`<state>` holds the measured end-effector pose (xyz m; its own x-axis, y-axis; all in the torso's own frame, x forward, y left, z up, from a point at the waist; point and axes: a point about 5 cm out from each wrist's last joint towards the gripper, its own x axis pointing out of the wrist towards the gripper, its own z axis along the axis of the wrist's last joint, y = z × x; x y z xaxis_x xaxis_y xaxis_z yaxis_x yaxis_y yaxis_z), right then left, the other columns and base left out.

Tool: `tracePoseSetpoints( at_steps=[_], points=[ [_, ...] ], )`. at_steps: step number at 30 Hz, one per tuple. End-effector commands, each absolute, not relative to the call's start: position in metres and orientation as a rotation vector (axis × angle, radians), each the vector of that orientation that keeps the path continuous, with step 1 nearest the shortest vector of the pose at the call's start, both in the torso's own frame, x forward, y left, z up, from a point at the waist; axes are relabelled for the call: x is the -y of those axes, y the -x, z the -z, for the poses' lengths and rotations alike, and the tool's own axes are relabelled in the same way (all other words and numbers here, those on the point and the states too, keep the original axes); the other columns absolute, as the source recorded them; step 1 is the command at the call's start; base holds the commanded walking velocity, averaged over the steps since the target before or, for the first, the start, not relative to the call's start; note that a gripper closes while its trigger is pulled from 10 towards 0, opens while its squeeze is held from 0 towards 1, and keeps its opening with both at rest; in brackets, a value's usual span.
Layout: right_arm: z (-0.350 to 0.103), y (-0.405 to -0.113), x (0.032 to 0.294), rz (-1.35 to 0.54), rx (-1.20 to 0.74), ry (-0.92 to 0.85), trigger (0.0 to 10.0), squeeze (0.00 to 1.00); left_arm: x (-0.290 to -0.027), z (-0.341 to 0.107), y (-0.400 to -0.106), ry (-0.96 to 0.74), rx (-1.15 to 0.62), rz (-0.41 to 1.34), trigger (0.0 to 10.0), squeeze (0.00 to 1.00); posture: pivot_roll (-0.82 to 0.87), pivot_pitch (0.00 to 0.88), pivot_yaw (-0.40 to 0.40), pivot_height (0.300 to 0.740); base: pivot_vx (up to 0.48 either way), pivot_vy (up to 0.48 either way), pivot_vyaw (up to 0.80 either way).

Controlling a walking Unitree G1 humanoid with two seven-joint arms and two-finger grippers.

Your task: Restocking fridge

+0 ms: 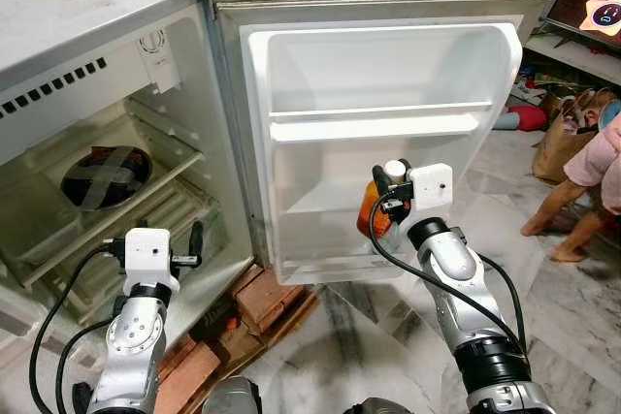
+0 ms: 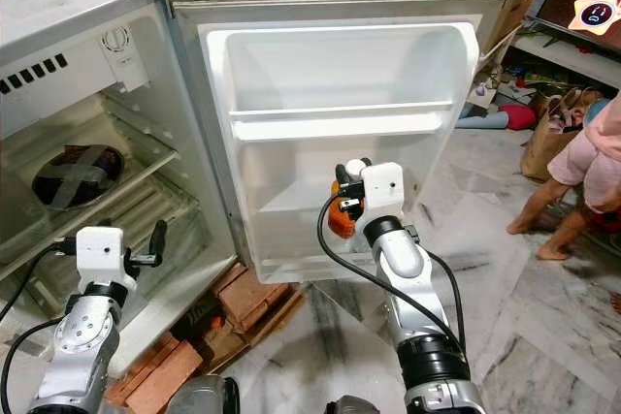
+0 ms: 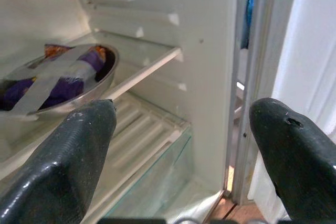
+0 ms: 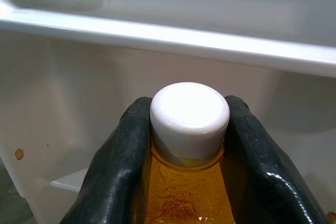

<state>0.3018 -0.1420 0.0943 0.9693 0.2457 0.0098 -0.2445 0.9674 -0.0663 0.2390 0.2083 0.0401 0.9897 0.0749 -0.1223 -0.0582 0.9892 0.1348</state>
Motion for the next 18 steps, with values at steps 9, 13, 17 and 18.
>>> tracePoseSetpoints(
  at_steps=[9,13,17,18],
  points=[
    [-0.1036,-0.3030,0.1451,-0.234,0.063,0.051,10.0,0.00,-0.2031,-0.0453,-0.2405,-0.144,-0.113,-0.041,10.0,0.00,0.03,0.014,-0.035,0.740,0.000,0.000,0.00],
    [-0.1033,-0.3025,0.1451,-0.235,0.060,0.051,10.0,0.00,-0.2027,-0.0451,-0.2397,-0.142,-0.116,-0.041,10.0,0.00,0.02,0.019,-0.035,0.740,0.000,0.000,0.00],
    [-0.1031,-0.3024,0.1458,-0.233,0.057,0.050,10.0,0.00,-0.2025,-0.0452,-0.2395,-0.135,-0.119,-0.043,10.0,0.00,0.02,0.023,-0.035,0.736,0.000,0.000,0.00],
    [-0.1029,-0.3024,0.1459,-0.233,0.056,0.050,10.0,0.00,-0.2024,-0.0453,-0.2395,-0.134,-0.119,-0.043,10.0,0.00,0.02,0.023,-0.035,0.731,0.000,0.000,0.00]
  ],
)
